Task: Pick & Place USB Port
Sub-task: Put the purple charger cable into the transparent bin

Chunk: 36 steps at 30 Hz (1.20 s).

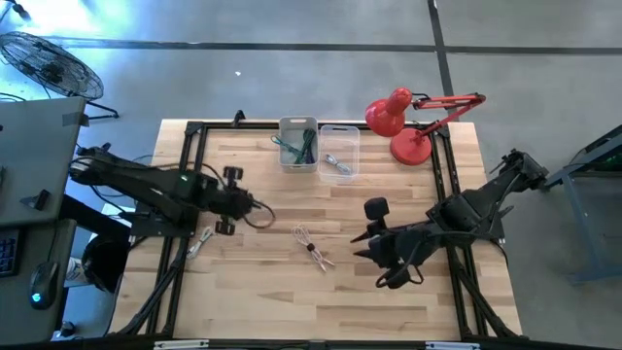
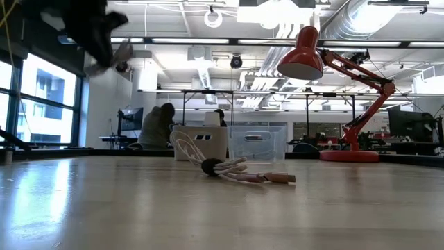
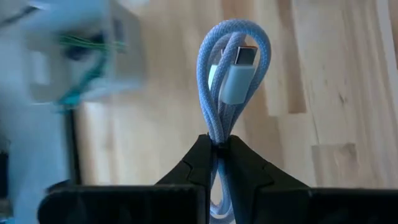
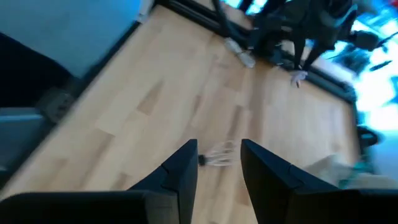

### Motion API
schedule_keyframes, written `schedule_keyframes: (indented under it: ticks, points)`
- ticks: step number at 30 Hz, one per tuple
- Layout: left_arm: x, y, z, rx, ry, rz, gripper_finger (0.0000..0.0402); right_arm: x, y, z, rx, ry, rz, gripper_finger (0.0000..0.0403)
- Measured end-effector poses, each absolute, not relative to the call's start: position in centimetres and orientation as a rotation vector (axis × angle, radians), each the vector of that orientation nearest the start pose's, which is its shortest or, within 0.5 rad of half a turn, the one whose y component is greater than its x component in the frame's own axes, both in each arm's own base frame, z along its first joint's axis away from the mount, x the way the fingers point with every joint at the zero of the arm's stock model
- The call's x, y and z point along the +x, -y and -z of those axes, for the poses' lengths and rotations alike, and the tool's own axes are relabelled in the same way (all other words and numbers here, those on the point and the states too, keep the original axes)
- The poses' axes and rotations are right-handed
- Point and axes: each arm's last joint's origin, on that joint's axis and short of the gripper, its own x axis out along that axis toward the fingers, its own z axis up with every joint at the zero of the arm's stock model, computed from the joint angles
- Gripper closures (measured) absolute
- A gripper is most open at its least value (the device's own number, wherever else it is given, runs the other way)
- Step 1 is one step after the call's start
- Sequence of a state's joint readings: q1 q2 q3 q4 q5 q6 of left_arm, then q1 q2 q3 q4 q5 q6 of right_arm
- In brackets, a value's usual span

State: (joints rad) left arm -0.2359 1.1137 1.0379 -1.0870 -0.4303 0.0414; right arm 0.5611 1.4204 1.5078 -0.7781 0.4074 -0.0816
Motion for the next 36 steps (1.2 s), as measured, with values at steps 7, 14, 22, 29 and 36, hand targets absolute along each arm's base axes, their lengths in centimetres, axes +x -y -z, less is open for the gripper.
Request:
schedule_keyframes:
  ticks: [7,14,22,29,36]
  points:
    - [16.0,2.5,-35.3,0.337,-0.711,-0.212,0.0378,25.7,-13.8,-38.6,-0.543,-0.602,-0.146,0.0288]
    - [16.0,2.7,-36.2,0.394,-0.388,-0.110,0.0378,26.4,-12.9,-39.2,-0.618,-0.547,0.012,0.0288]
    - [18.8,3.9,-35.3,0.495,-0.112,0.045,0.0379,27.4,-11.5,-39.8,-0.611,-0.498,0.081,0.0288]
    - [20.3,4.5,-34.7,0.543,-0.059,0.117,0.0379,28.0,-10.5,-39.9,-0.524,-0.491,0.090,0.0249]
    - [21.7,5.0,-34.6,0.592,0.014,0.187,0.0379,28.6,-9.8,-40.4,-0.495,-0.442,0.086,0.0198]
